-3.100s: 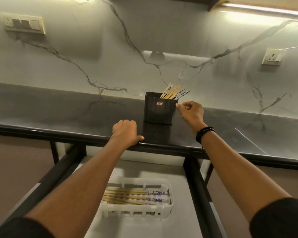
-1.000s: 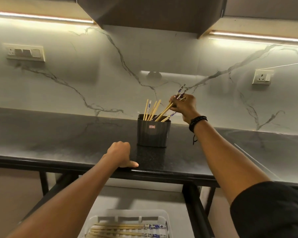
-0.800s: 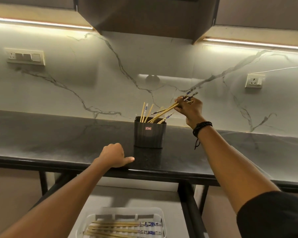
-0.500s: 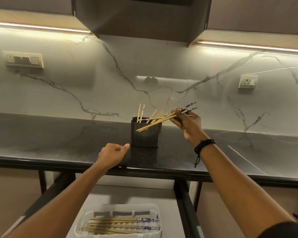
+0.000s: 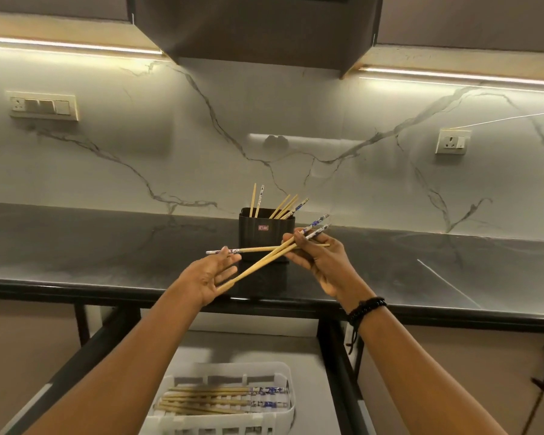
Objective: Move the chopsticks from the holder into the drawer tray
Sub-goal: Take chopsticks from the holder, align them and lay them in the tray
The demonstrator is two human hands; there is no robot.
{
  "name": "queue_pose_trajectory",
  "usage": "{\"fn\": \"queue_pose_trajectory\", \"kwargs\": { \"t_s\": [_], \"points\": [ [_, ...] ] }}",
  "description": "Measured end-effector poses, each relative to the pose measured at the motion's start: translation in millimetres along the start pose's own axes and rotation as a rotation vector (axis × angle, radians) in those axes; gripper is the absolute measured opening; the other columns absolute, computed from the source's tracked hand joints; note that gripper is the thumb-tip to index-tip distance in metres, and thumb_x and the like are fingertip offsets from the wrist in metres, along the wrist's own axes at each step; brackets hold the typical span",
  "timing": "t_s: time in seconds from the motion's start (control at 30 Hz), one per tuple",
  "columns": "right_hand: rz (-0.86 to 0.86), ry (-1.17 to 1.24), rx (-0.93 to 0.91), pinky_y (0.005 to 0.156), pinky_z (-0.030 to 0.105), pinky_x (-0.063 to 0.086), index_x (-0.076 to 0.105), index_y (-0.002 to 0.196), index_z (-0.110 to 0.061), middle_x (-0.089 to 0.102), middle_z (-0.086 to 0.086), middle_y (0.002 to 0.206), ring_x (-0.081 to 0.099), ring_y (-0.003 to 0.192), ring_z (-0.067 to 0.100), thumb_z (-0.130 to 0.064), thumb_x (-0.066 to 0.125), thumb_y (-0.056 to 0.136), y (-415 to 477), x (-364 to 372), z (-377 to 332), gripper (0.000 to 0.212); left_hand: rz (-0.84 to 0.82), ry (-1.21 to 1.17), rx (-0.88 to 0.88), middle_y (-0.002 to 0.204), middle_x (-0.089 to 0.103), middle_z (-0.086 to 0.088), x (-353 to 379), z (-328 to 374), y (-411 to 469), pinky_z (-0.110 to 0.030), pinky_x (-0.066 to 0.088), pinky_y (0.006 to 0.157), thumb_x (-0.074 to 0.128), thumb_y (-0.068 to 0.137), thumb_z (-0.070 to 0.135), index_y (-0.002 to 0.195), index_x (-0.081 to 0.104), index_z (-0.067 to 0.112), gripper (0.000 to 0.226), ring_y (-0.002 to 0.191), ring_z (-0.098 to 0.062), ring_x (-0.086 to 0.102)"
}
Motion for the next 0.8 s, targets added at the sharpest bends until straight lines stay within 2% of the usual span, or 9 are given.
{"fn": "queue_pose_trajectory", "kwargs": {
  "t_s": [0.13,0.2,0.33,0.4,0.5,0.57,0.67,0.8],
  "points": [
    [-0.018,0.027,0.043,0.078,0.037,0.062,0.062,0.116,0.004,0.072,0.022,0.111,0.073,0.095,0.030,-0.010,0.061,0.093,-5,-2,10,0.027,0.028,-0.277,0.077,0.104,0.073,-0.012,-7,-4,-3,-0.042,0.055,0.082,0.056,0.096,0.016,0.097,0.067,0.008,0.013,0.105,-0.024,0.067],
    [-0.018,-0.006,0.053,0.077,0.036,0.062,0.062,0.116,0.004,0.072,0.021,0.111,0.074,0.093,0.028,-0.011,0.061,0.093,-7,-8,12,0.028,0.057,-0.355,0.155,0.105,0.072,-0.015,-18,0,-7,-0.041,0.057,0.079,0.055,0.097,0.014,0.098,0.063,0.009,0.010,0.099,-0.025,0.070],
    [-0.009,-0.099,0.078,0.073,0.031,0.062,0.063,0.115,0.002,0.073,0.021,0.108,0.074,0.091,0.025,-0.010,0.062,0.092,-13,-23,17,0.026,0.112,-0.344,0.358,0.095,0.069,-0.010,-43,16,-23,-0.042,0.061,0.078,0.051,0.099,0.018,0.101,0.059,0.013,0.010,0.092,-0.026,0.071],
    [-0.020,-0.162,0.099,0.073,0.031,0.062,0.064,0.112,0.000,0.073,0.021,0.106,0.074,0.092,0.026,-0.009,0.062,0.092,-15,-22,21,0.022,0.091,-0.323,0.471,0.086,0.064,-0.005,-48,20,-31,-0.037,0.061,0.074,0.048,0.100,0.021,0.098,0.058,0.016,0.011,0.081,-0.022,0.072],
    [-0.061,-0.281,0.115,0.074,0.033,0.062,0.065,0.111,0.000,0.074,0.020,0.104,0.074,0.092,0.027,-0.010,0.063,0.091,-16,-12,29,0.022,0.104,-0.073,0.620,0.086,0.058,-0.006,-44,20,-42,-0.029,0.062,0.063,0.046,0.100,0.025,0.108,0.059,0.014,0.019,0.064,-0.016,0.069],
    [-0.116,-0.385,0.121,0.077,0.034,0.062,0.065,0.111,0.000,0.075,0.018,0.102,0.074,0.093,0.028,-0.011,0.064,0.090,-18,-1,35,0.024,0.106,0.119,0.677,0.088,0.056,-0.006,-34,15,-45,-0.022,0.058,0.056,0.044,0.100,0.023,0.116,0.059,0.017,0.023,0.061,-0.012,0.062],
    [-0.190,-0.479,0.115,0.076,0.034,0.062,0.065,0.112,0.001,0.075,0.018,0.101,0.074,0.094,0.029,-0.010,0.065,0.090,-21,14,42,0.024,0.024,0.306,0.663,0.092,0.053,-0.005,-15,1,-46,-0.020,0.048,0.058,0.043,0.101,0.015,0.119,0.058,0.025,0.025,0.068,-0.009,0.050],
    [-0.220,-0.511,0.094,0.075,0.032,0.062,0.066,0.111,0.000,0.076,0.016,0.099,0.075,0.093,0.027,-0.009,0.066,0.089,-23,27,45,0.024,-0.042,0.486,0.597,0.108,0.052,-0.005,1,-19,-42,-0.016,0.049,0.067,0.043,0.101,0.009,0.135,0.050,0.020,0.036,0.083,-0.010,0.053]
  ]
}}
Point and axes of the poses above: each hand's wrist, its own y-axis towards the middle knuckle, its own x-axis out of the palm, z = x × y, the point moved 5 cm from there along y, towards the middle knuckle
